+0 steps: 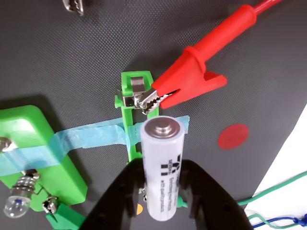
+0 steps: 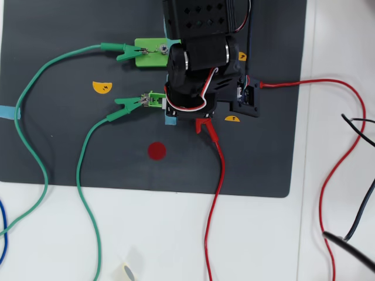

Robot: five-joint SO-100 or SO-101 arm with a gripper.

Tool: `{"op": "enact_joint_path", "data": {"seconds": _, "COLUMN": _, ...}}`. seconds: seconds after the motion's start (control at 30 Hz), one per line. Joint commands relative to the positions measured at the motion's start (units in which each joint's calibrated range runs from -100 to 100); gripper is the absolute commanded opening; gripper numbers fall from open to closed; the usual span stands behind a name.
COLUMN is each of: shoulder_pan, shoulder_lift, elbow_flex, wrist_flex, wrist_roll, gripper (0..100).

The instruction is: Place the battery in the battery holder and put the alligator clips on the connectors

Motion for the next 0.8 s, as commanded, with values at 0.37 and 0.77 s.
{"op": "enact_joint_path", "data": {"seconds": 0.37, "shoulder_pan": 3.69, "shoulder_lift": 2.99, "elbow_flex": 1.11, "wrist_flex": -1.10, "wrist_roll": -1.00, "gripper": 1}}
{"op": "enact_joint_path", "data": {"seconds": 0.77, "shoulder_pan": 3.09, "shoulder_lift": 2.99, "elbow_flex": 1.55, "wrist_flex": -3.85, "wrist_roll": -1.00, "gripper": 1}}
